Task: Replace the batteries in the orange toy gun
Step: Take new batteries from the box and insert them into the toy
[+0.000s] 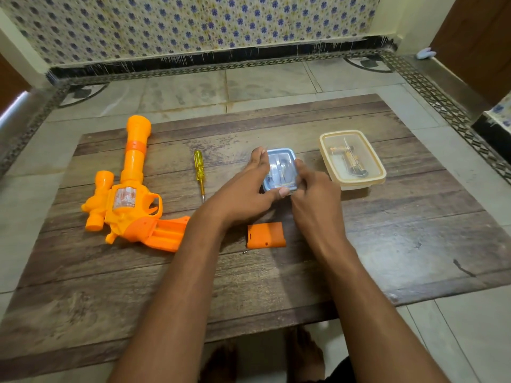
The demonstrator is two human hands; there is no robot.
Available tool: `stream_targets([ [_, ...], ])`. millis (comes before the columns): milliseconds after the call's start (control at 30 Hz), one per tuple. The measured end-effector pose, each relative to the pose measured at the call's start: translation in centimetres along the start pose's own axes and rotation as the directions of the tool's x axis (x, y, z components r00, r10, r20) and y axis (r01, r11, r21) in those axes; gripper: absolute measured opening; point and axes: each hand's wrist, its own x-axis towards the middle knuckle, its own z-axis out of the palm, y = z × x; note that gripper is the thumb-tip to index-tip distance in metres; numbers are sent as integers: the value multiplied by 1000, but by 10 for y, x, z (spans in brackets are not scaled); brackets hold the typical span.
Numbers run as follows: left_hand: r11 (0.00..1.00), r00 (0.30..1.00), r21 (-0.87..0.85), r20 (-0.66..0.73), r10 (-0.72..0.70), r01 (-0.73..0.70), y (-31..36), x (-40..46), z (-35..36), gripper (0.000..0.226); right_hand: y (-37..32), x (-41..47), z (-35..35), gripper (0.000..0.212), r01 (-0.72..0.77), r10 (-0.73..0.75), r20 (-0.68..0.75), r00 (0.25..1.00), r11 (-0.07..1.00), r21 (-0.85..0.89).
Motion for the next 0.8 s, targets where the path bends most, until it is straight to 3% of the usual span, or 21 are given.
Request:
stream_targets([
  [133, 1000, 999, -23, -33, -5, 5, -1, 0, 0, 92, 7, 3, 2, 26, -1, 4, -132, 991, 1000, 16],
  [367, 1000, 993, 5, -118, 8, -8, 3, 2, 7, 91, 9, 2, 2, 23, 135, -135, -287, 948, 991, -17],
  [533, 1000, 992, 24, -122, 14, -11, 9, 1, 9, 87, 16, 0, -12, 21, 246, -234, -453, 860, 969, -34],
  [600, 1000, 992, 26, -124, -3, 6, 11, 0, 10, 90, 23, 0, -20, 24, 205, -205, -532, 821, 977, -61],
  [667, 1000, 987, 7, -162, -10, 11, 15, 0, 11, 90, 31, 0, -27, 32, 92, -120, -540, 833, 993, -78],
  [800, 997, 942, -13, -329, 64, -72, 21, 3, 14, 72, 41, 4, -30, 60, -253, 183, -335, 924, 951, -179],
])
